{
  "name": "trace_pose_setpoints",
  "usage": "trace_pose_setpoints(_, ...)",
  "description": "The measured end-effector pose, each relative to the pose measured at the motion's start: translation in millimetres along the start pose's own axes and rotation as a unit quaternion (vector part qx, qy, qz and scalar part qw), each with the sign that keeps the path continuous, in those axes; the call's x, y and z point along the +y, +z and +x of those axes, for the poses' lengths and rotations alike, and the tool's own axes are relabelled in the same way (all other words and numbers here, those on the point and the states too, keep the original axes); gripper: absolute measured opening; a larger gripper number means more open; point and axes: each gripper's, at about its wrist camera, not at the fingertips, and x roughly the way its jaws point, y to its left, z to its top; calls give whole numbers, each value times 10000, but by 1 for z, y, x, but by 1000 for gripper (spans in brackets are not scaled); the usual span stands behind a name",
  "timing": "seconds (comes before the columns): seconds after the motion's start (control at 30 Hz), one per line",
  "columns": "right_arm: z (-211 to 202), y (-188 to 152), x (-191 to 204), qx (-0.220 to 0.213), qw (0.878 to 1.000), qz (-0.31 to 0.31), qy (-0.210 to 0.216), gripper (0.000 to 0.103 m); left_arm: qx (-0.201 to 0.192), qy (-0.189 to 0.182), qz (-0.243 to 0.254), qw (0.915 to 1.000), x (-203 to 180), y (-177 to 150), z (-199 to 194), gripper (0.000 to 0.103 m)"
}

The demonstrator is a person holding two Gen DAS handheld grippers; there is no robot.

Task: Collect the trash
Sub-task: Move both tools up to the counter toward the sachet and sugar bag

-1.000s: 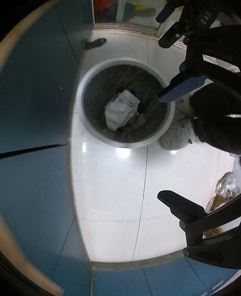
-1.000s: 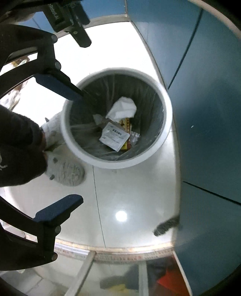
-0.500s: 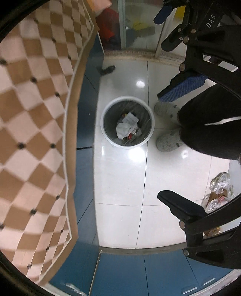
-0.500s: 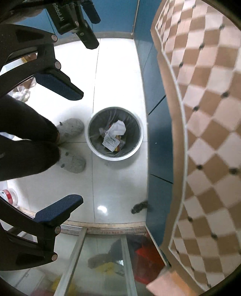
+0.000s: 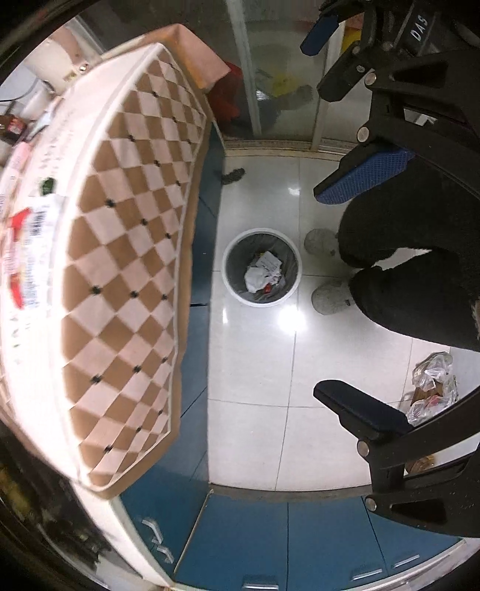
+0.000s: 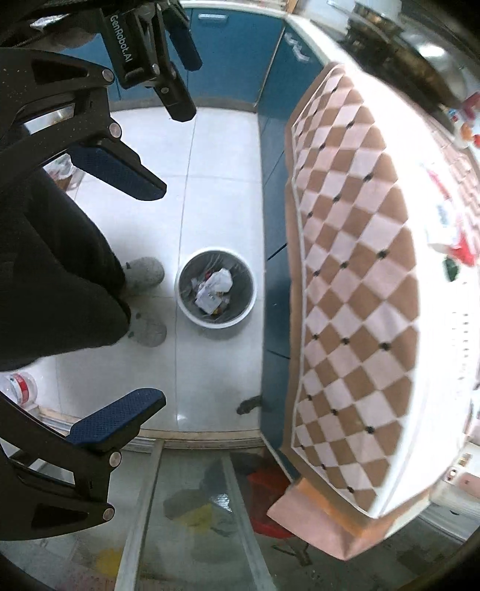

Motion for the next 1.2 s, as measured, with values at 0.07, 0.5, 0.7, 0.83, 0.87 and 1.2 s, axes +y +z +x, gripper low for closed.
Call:
trace_pose_setpoints(0.07, -14, 6, 0, -108, 9998, 102, 147, 103, -243, 26, -24, 9997, 2, 6, -19, 97)
trace_pose_setpoints(0.5, -61, 166, -72, -1052, 9904, 763, 471, 103, -1649, 732, -404, 9828, -22, 170, -78, 98)
trace_pose_setpoints(0.7, -28, 302, -136, -1116, 9883, 990, 302, 103, -1476, 1117, -597, 9809, -49, 277, -61, 98)
trace_pose_setpoints(0.83, 11, 389, -169, -1054, 9883, 1096, 115, 103, -1083, 1171, -839, 9836, -68, 342, -26, 98)
trace_pose_setpoints(0.87, 24, 413, -177, -1022, 9886, 1105, 55, 103, -991, 1147, -895, 9844, -73, 354, -18, 98)
trace_pose_setpoints(1.2, 120, 537, -203, -735, 9946, 576, -443, 84, -249, 1188, -472, 9915, -110, 391, 36, 97)
